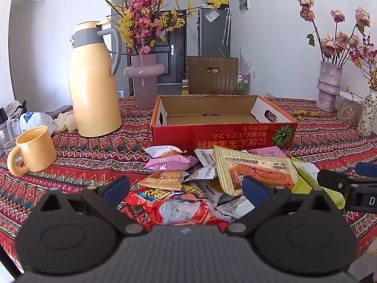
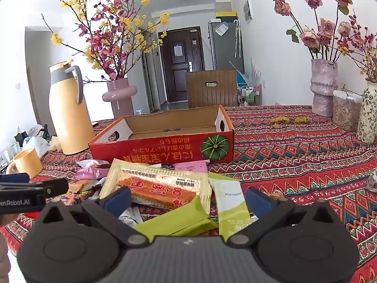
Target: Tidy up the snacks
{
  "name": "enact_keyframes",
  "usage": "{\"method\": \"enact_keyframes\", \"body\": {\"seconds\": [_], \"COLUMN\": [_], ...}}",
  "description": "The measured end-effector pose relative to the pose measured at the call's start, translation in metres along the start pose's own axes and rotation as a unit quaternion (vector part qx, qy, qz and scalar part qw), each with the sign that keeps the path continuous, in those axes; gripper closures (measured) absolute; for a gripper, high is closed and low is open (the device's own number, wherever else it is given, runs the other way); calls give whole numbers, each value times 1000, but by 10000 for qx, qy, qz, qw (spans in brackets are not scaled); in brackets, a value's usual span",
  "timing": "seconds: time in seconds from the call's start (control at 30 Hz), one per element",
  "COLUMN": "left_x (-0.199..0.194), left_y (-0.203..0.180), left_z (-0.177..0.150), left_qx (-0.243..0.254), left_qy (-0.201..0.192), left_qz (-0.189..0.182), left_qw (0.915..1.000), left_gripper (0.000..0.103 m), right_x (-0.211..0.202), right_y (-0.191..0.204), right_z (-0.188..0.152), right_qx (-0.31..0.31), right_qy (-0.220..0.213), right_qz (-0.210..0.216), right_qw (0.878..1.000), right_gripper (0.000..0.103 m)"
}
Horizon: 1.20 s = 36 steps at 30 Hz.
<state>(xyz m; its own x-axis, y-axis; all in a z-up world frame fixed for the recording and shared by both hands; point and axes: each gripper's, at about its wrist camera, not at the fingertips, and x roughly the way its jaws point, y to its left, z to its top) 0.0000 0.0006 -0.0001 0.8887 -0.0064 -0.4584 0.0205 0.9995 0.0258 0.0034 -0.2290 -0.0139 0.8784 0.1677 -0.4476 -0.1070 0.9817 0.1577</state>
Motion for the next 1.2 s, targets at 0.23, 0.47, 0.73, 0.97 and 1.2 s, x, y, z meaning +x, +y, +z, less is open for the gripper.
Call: {"method": "enact_keyframes", "body": {"seconds": [0.23, 0.47, 0.73, 0.97, 1.2], "left_x": [-10, -12, -11, -11, -11], "left_y": [5, 7, 8, 10, 11], "left_z": [-3, -2, -4, -4, -5], "left_qx": [-80, -151, -180, -238, -269], "left_qy": [-12, -5, 15, 32, 41], "left_qz": [22, 83, 95, 113, 102], "left_qw": [10000, 9999, 9998, 9996, 9996], "left_gripper": [0, 0, 0, 0, 0], "right_x": [-3, -1, -2, -2, -1], "right_y": [3, 6, 7, 7, 7], "right_z": [0, -2, -2, -3, -4], "right_qx": [-26, -135, -147, -150, -146], "right_qy": [18, 84, 103, 105, 126], "right_qz": [-13, -2, 14, 17, 23], "right_qw": [10000, 9999, 9998, 9998, 9998], "right_gripper": [0, 0, 0, 0, 0]}}
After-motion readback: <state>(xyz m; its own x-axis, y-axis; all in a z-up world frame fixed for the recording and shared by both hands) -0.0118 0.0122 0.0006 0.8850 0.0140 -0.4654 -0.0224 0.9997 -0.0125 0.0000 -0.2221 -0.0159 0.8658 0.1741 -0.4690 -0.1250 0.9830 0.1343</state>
